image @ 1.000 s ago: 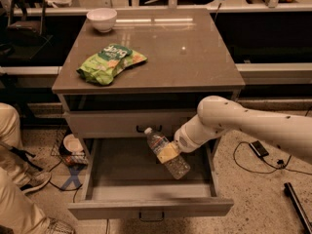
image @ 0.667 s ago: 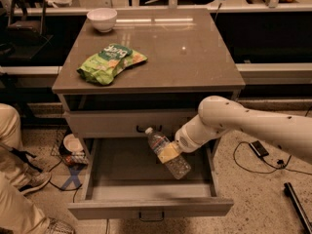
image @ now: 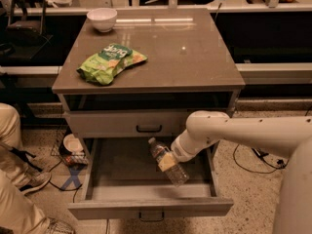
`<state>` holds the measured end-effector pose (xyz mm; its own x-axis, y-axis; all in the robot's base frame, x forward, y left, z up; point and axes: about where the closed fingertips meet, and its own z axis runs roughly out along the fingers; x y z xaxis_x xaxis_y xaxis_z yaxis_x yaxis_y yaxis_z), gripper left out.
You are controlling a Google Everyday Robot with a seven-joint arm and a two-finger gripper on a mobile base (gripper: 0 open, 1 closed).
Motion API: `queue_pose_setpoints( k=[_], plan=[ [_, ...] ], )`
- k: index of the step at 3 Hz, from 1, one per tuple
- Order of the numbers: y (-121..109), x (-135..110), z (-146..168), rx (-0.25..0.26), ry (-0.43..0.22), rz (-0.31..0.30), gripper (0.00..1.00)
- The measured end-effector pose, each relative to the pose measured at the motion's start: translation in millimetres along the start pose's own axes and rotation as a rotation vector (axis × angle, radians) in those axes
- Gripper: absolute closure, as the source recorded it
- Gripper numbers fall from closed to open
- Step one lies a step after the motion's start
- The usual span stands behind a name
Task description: Place water bottle into middle drawer
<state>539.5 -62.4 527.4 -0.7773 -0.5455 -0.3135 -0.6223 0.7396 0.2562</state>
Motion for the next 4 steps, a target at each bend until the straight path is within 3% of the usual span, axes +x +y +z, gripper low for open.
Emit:
queue_pose_setpoints(
  k=[2,3,4],
  plan=[
    [-33,10,64,0.045,0.017,0.093,1.0],
    [-44,15,86,0.041,0.018,0.144,0.83],
    [-50,22,97,0.045,0.019,0.186,0.59]
  ],
)
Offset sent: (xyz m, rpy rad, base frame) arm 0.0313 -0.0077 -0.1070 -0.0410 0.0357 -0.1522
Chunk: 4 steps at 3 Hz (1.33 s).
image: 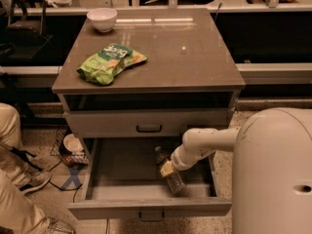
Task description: Place water bottle into middle drawer
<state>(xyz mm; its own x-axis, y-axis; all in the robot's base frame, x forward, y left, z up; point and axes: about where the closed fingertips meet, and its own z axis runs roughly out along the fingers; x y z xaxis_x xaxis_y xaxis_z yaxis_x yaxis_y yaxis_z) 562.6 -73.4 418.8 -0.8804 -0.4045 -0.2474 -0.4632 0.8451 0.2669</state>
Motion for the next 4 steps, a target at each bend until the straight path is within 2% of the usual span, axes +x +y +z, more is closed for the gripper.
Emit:
queue_pose_setpoints(
  k=[2,3,4],
  plan=[
    [-5,5,-8,0.027,-0.007,0.021,0.13],
    [-7,8,-23,0.027,-0.022,0.029,0.0],
    [-14,12,-53,0.015,-0.067,0.045,0.0]
  ],
)
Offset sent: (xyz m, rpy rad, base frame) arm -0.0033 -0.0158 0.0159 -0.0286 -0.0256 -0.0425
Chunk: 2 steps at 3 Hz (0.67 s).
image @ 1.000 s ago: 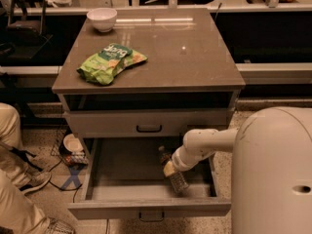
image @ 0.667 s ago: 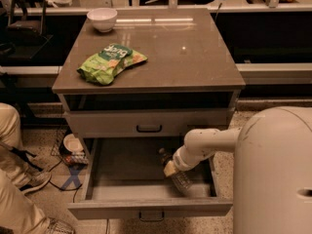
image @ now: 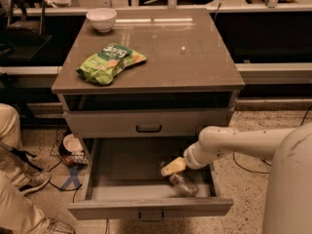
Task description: Place water bottle into middle drawer
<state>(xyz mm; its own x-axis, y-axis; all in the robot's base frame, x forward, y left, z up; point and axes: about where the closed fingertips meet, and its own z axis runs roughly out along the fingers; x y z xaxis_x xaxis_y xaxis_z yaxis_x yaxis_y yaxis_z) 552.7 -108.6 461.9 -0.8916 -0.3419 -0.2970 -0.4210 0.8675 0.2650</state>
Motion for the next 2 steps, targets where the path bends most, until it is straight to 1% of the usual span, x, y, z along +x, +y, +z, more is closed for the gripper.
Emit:
queue_pose_setpoints(
  k=[1,2],
  plan=[
    [-13,5,-48,0.004,-0.049,0.006,0.0],
    [-23,4,-101,-0.024,-0.093,0.001,0.0]
  ],
)
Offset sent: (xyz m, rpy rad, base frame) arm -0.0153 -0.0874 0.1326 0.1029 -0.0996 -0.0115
